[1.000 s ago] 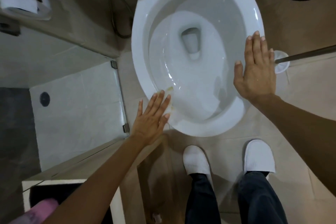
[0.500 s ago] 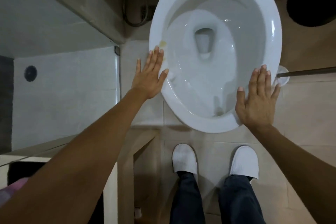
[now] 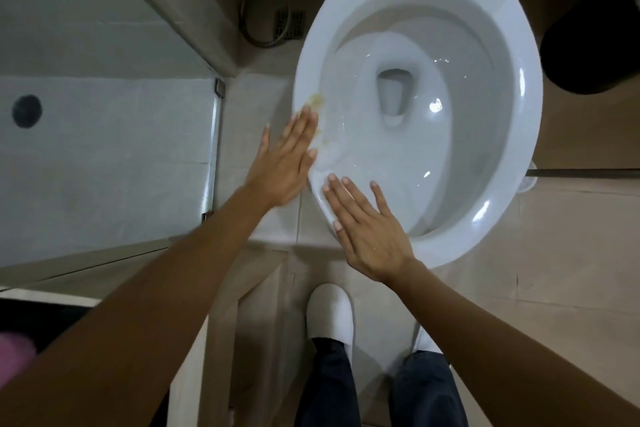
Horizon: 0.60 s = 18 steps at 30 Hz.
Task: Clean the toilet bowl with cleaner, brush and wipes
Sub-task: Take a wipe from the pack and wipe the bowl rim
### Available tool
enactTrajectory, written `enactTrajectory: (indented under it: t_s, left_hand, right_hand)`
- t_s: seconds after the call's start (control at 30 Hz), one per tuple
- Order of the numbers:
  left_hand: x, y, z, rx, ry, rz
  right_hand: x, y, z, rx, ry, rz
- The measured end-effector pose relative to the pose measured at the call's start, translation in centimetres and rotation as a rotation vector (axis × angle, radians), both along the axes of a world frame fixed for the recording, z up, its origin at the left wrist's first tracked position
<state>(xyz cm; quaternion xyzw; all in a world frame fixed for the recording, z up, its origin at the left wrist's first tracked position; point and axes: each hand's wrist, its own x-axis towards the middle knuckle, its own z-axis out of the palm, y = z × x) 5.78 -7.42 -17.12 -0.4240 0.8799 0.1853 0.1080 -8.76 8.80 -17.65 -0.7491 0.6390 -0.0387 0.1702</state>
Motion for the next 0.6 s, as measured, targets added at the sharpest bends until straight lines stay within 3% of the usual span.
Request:
enactTrajectory:
  t_s: [0.2,0.43,0.6]
  left_hand:
    - [-2.3,-7.0,0.6,-0.017,-0.056,-0.053]
    - [-1.1,-2.5,0.4,0.058,0.015,0.007]
    - [-0.6,-4.1,0.0,0.034,0.001,-0.082]
  right_hand:
    - [-0.2,-0.6,-0.5,0.022,-0.019,0.092]
    - [0.0,-0.7,-0.4,0.043,-0.022,0.080]
    - [0.1,-0.6,-0.5,0.028,-0.043,0.072]
